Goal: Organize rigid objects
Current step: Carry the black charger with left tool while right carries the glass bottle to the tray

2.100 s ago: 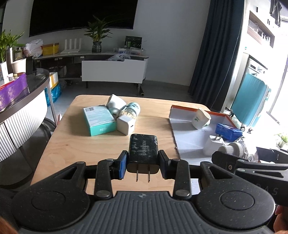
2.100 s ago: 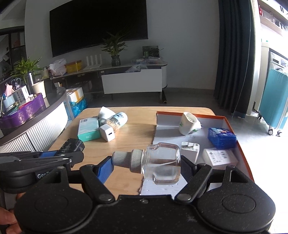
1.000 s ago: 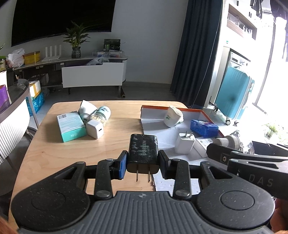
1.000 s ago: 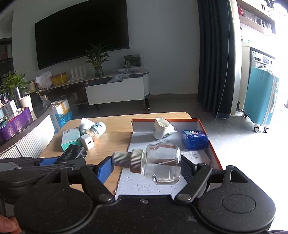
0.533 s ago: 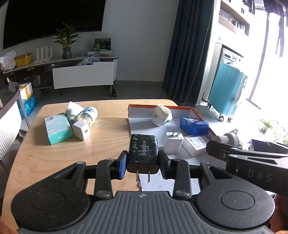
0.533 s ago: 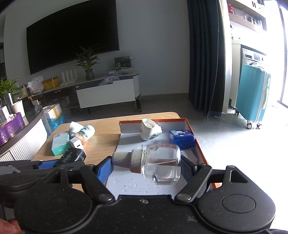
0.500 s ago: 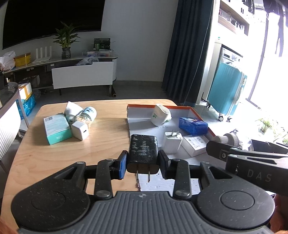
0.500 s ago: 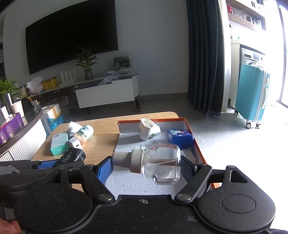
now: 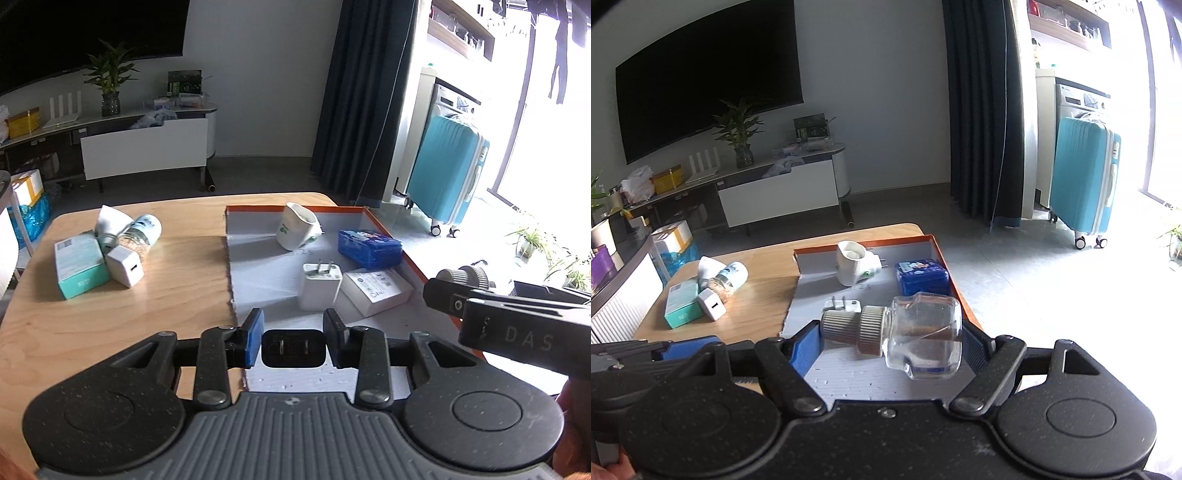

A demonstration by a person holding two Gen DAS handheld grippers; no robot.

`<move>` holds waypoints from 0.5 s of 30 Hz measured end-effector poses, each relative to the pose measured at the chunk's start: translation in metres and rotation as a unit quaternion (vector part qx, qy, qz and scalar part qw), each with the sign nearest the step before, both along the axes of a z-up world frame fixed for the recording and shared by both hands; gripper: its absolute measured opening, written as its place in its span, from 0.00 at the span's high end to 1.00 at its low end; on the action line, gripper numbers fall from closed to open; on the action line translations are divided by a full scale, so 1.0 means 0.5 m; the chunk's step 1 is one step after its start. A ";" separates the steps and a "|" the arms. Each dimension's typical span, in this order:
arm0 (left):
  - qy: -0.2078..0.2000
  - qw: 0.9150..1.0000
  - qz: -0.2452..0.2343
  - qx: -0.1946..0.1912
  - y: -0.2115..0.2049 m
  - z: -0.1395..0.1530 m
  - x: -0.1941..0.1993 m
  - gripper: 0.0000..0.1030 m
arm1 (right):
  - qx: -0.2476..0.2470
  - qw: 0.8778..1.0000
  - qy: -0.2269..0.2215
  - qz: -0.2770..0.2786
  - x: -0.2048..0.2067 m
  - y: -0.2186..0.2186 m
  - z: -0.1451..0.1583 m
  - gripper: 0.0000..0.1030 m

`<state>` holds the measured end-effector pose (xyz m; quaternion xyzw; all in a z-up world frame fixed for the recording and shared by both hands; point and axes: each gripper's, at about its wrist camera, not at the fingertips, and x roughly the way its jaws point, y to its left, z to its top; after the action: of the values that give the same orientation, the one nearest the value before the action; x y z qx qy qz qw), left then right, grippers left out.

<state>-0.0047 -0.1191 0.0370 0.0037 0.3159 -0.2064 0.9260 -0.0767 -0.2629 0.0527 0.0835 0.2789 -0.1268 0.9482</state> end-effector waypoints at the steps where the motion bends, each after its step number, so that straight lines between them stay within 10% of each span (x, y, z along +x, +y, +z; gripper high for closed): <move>1: 0.001 1.000 -0.001 0.000 -0.003 0.000 0.002 0.66 | 0.000 1.000 0.001 -0.001 0.000 -0.004 -0.001 0.10; 15: 0.009 1.000 -0.011 -0.007 -0.032 0.010 0.054 0.66 | 0.005 1.000 0.011 -0.007 0.051 -0.041 0.000 0.10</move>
<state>0.0221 -0.1354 0.0419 -0.0014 0.3228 -0.2185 0.9209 -0.0512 -0.2832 0.0526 0.0888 0.2892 -0.1332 0.9438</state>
